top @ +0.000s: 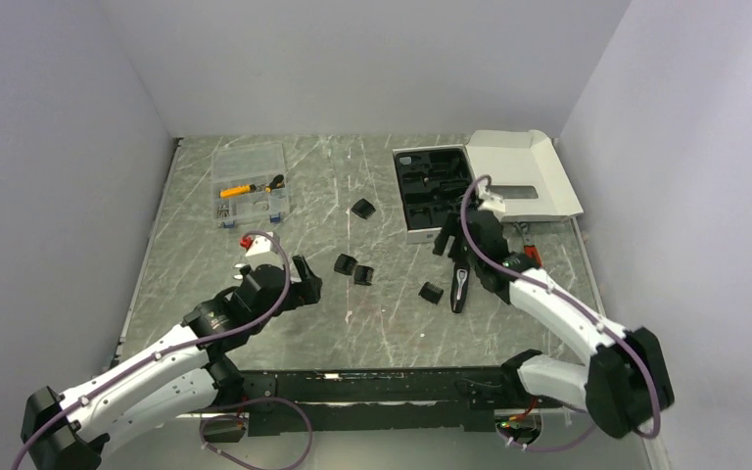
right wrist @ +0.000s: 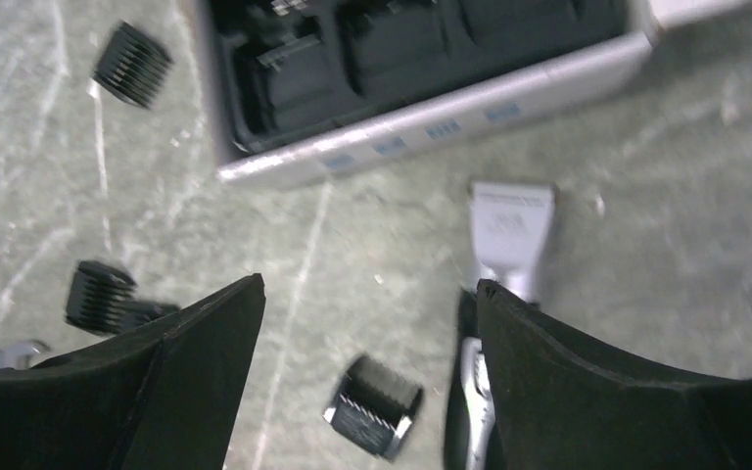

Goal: Sort the hair-cutting tools
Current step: Move the storage box to the center of the board.

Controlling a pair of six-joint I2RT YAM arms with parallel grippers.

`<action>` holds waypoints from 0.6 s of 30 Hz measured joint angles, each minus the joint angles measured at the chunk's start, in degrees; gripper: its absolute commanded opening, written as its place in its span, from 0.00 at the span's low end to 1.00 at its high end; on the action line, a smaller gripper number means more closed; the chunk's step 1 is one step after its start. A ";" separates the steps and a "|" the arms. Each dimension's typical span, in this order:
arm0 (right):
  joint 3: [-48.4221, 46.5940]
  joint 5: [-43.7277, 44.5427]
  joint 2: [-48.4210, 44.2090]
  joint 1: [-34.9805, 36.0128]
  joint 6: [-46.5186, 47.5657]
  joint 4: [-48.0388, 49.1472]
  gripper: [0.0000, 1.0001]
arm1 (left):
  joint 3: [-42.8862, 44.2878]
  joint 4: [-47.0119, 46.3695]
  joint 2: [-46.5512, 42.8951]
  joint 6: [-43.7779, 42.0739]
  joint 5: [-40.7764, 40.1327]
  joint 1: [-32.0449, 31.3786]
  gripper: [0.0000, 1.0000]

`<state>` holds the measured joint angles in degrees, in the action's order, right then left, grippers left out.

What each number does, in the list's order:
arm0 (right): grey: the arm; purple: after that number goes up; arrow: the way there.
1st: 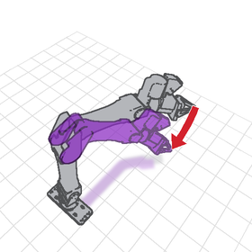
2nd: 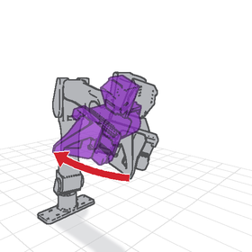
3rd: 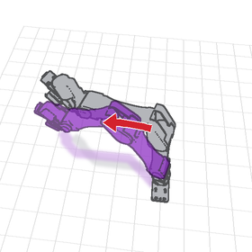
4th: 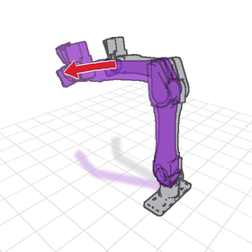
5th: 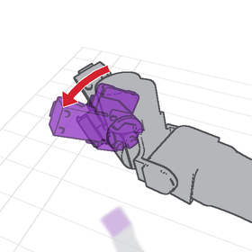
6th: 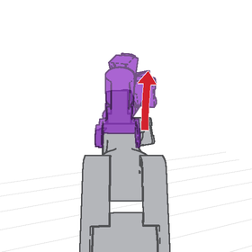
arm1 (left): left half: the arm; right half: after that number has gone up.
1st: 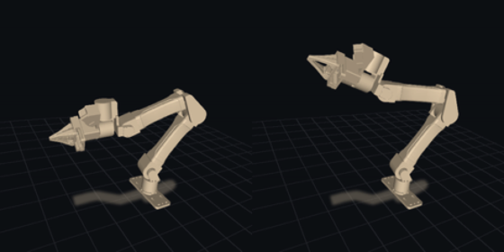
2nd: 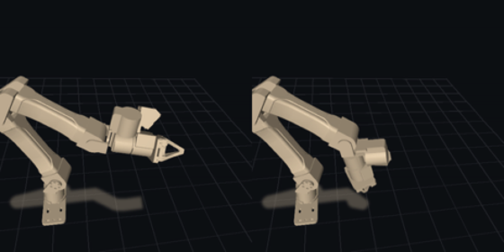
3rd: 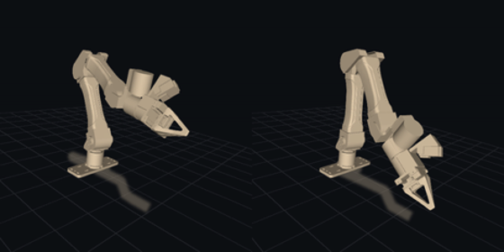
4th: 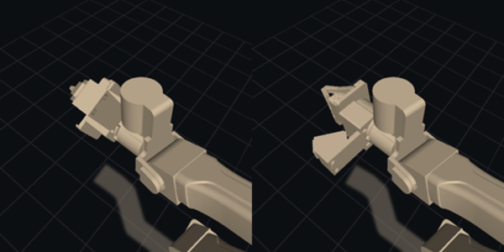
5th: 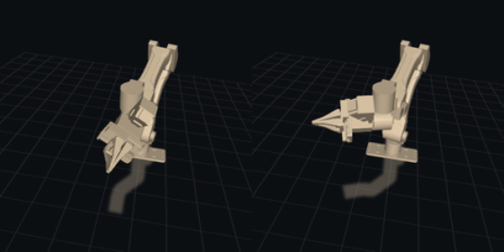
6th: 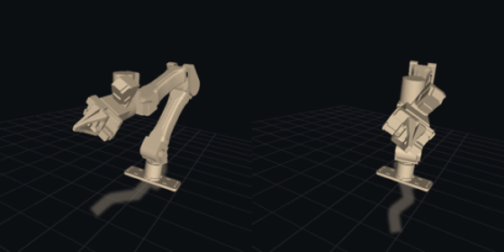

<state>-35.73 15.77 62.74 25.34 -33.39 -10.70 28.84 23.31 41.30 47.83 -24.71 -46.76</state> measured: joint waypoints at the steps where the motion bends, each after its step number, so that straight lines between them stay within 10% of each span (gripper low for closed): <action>1: -1.73 -0.17 1.86 0.15 0.61 0.55 0.76 | 0.00 0.11 -0.35 0.02 -0.02 0.00 0.99; 18: -41.24 -1.55 44.78 6.56 16.46 1.64 0.50 | -1.25 6.93 -9.53 1.20 -1.79 0.02 0.99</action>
<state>-76.97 14.22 107.53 31.90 -16.93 -9.06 27.59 30.24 31.77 49.04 -26.50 -46.74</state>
